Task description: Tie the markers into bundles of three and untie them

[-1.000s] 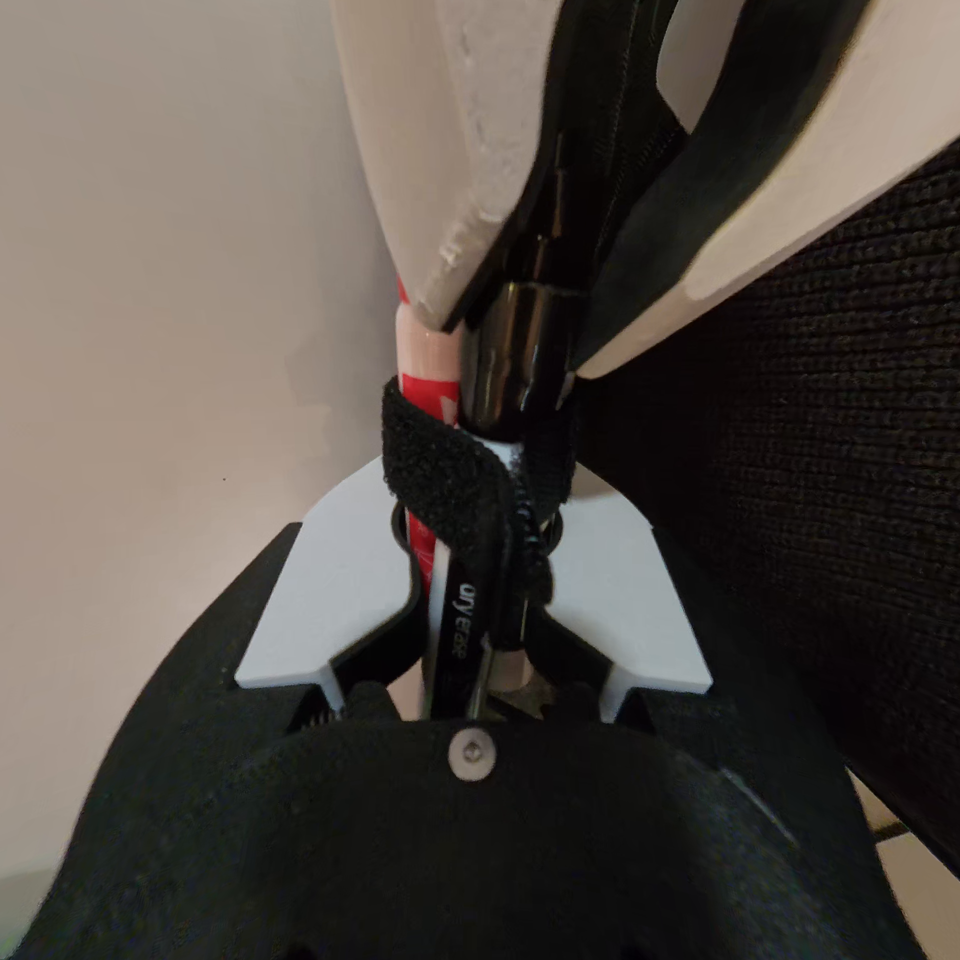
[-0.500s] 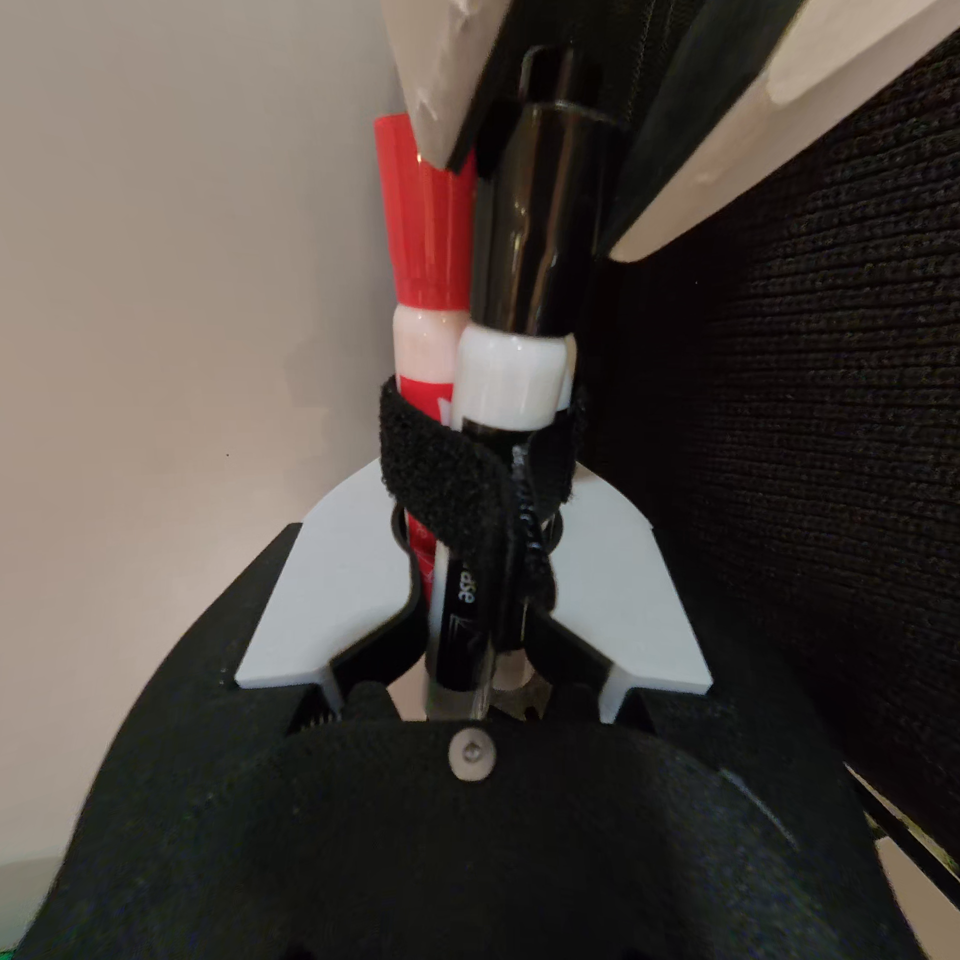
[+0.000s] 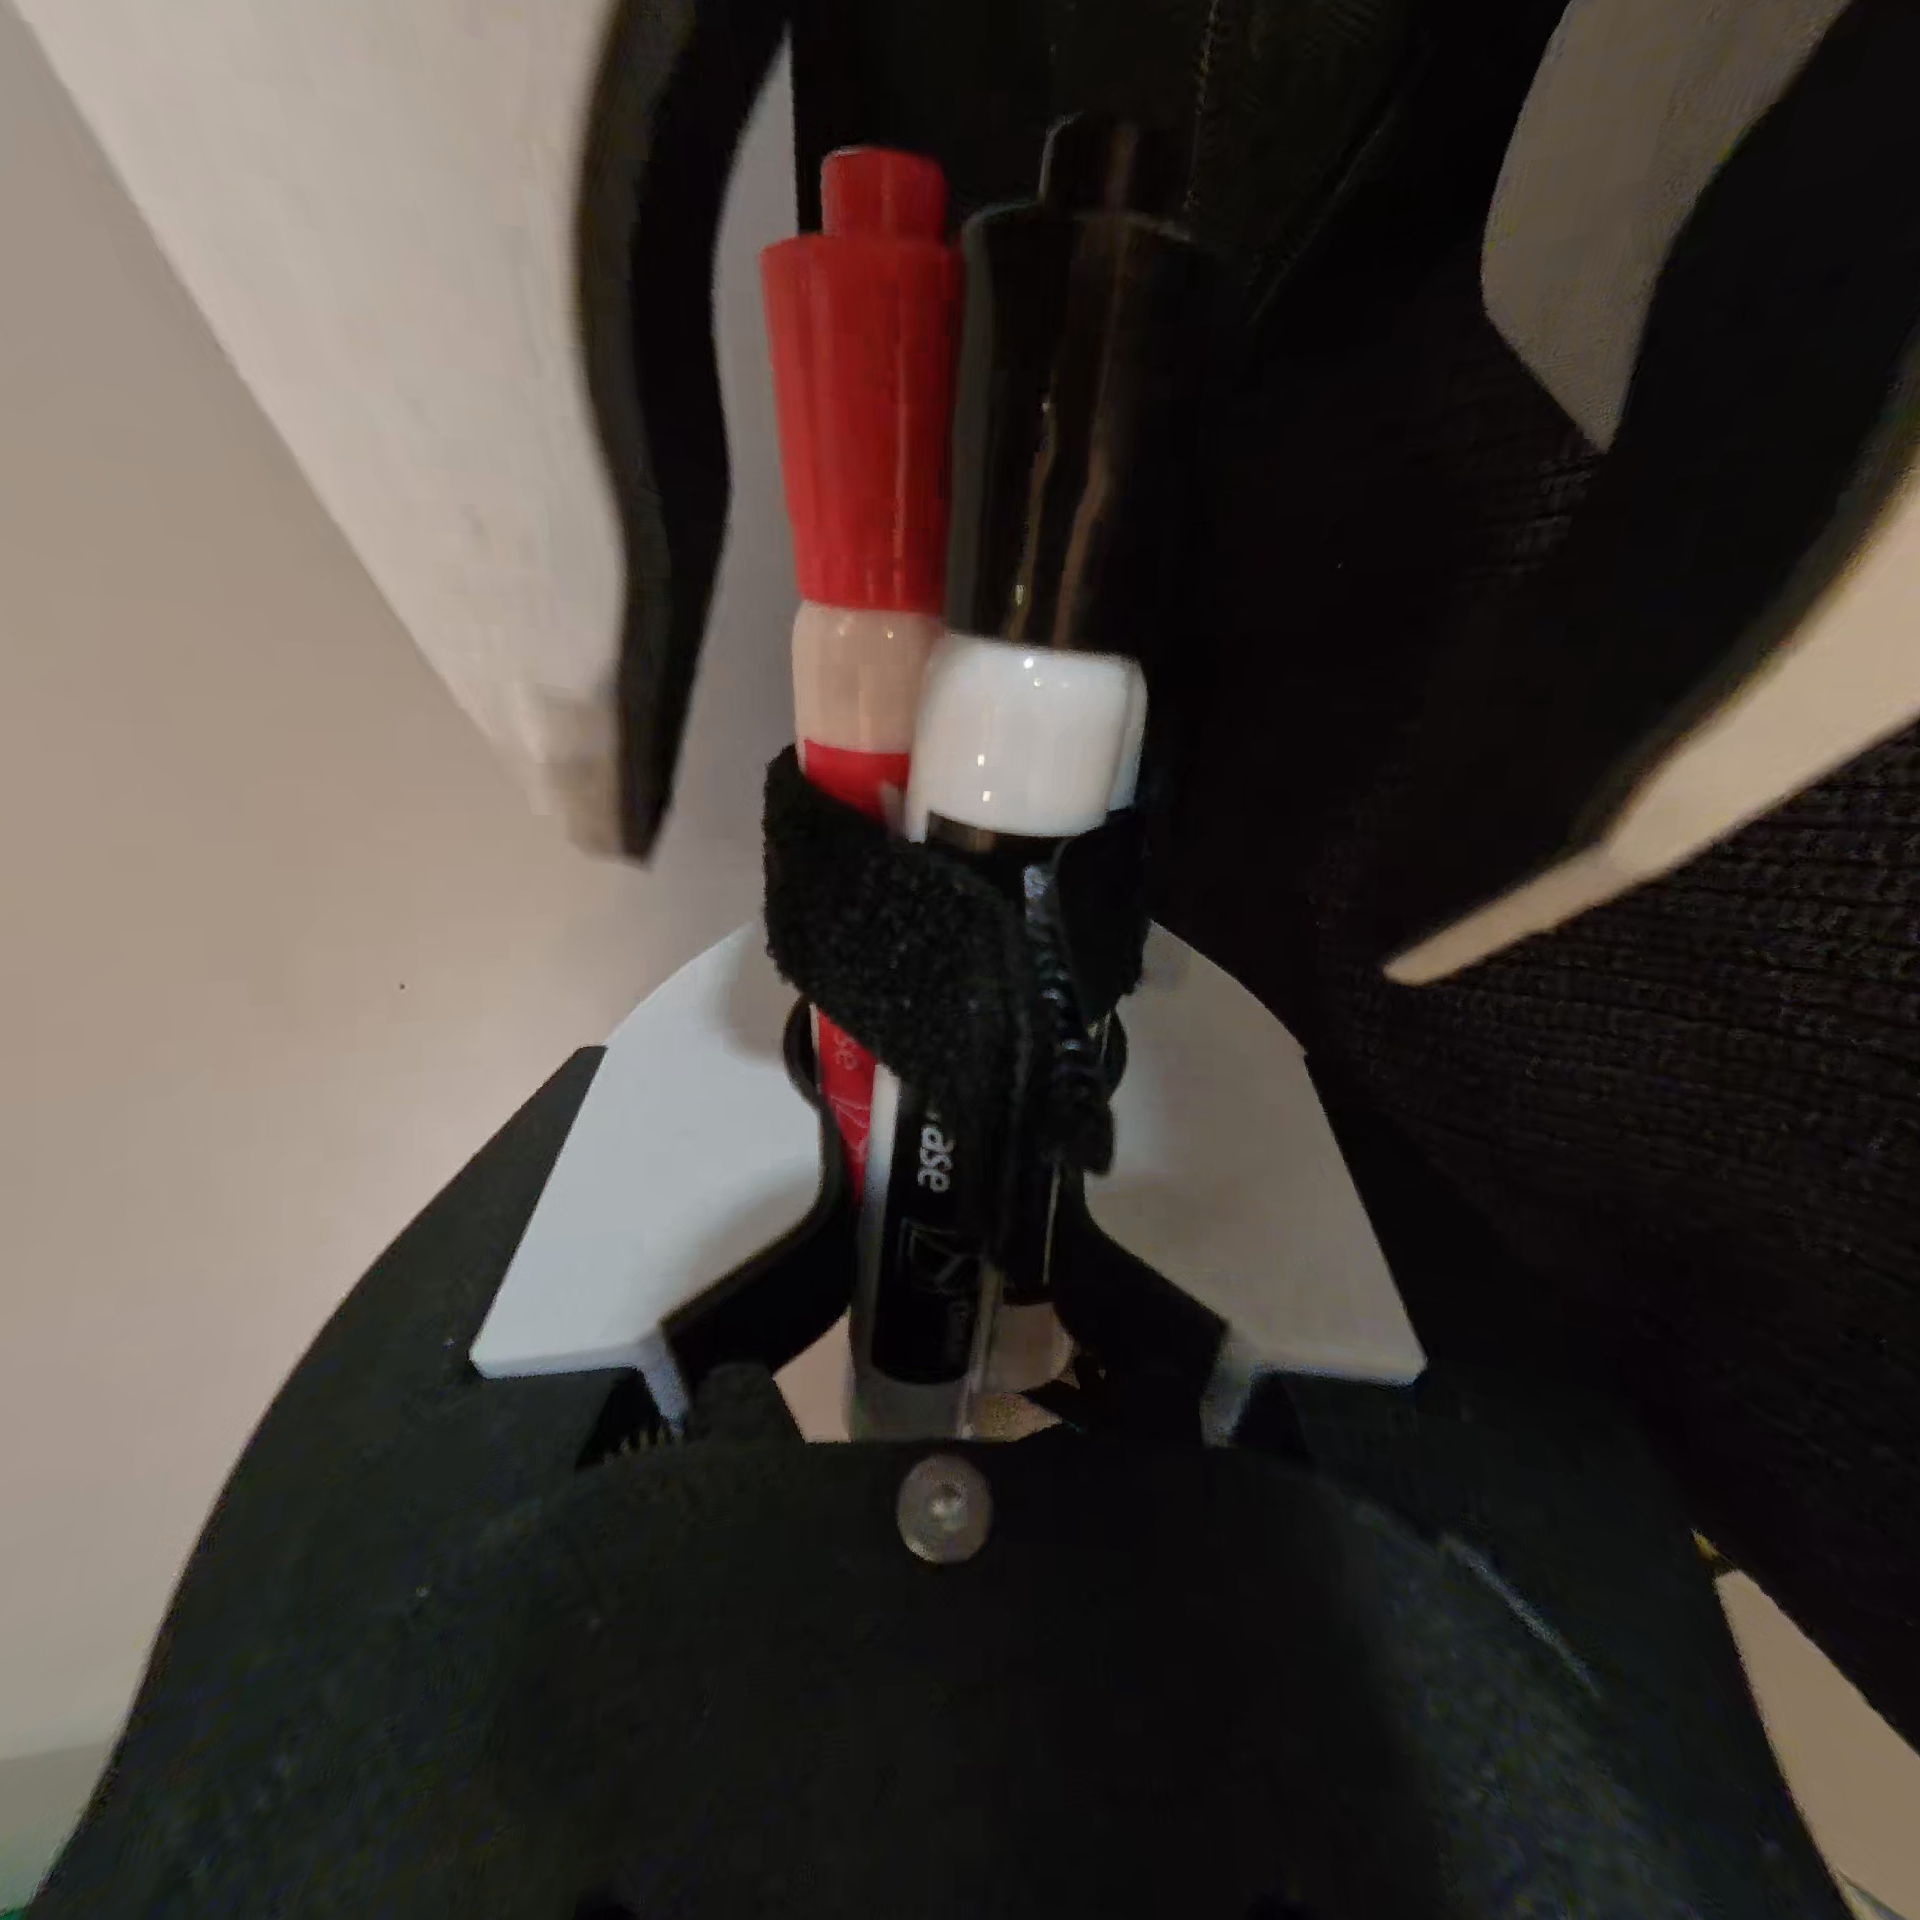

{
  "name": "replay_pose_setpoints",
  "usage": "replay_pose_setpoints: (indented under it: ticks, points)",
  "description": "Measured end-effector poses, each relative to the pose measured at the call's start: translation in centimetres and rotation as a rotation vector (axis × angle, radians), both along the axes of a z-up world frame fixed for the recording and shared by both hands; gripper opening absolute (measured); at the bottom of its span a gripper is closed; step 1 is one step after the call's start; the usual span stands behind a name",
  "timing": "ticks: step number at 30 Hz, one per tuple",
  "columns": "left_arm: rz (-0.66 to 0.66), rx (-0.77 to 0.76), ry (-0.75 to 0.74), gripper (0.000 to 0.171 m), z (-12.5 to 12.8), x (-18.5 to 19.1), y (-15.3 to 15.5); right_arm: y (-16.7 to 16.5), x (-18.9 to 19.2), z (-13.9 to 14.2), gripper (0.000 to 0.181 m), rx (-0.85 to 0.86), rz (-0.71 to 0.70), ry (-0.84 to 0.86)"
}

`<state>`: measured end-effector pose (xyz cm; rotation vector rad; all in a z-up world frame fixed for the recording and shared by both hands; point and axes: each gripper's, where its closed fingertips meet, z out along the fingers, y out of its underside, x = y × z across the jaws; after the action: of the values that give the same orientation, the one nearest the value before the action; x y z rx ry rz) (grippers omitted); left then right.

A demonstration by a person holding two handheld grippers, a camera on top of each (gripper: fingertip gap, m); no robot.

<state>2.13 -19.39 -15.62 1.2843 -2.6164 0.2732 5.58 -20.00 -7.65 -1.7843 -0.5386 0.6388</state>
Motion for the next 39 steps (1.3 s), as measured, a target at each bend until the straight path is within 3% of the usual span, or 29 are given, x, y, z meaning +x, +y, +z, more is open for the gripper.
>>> replay_pose_setpoints:
  ticks: [11,21,25,28,29,31,32,35,39]
  points:
    - [-0.066,0.016,0.023,0.043,0.1,0.3,-1.2,-0.7,-0.7,-0.8,0.023,-0.065,0.045,-0.013]
    - [-0.055,-0.002,0.03,0.045,-0.1,0.0,-1.5,-0.5,-0.8,-0.5,0.023,-0.068,0.049,0.075]
    - [-0.059,-0.011,0.033,0.044,-0.2,0.0,-1.3,-0.3,-0.2,0.3,0.006,-0.046,0.045,0.127]
    - [-0.051,-0.011,0.019,0.044,-0.3,0.6,-0.9,0.0,0.1,0.0,0.006,-0.039,0.041,0.083]
    - [-0.041,-0.015,0.012,0.044,-0.2,0.9,-0.7,0.2,0.3,0.0,0.007,-0.042,0.037,0.083]
    - [-0.028,-0.025,-0.002,0.045,0.1,1.5,-0.5,0.7,0.5,-0.5,0.031,-0.074,0.045,0.09]
    - [-0.035,-0.019,-0.008,0.044,0.2,1.7,-0.2,0.8,0.5,-0.5,0.02,-0.076,0.063,0.098]
    - [-0.046,-0.034,-0.02,0.044,0.6,2.5,0.1,1.4,1.2,0.3,0.009,-0.047,0.068,0.089]
    - [-0.037,-0.033,-0.048,0.044,0.4,4.3,2.1,3.2,2.8,0.4,0.007,-0.061,0.06,0.09]
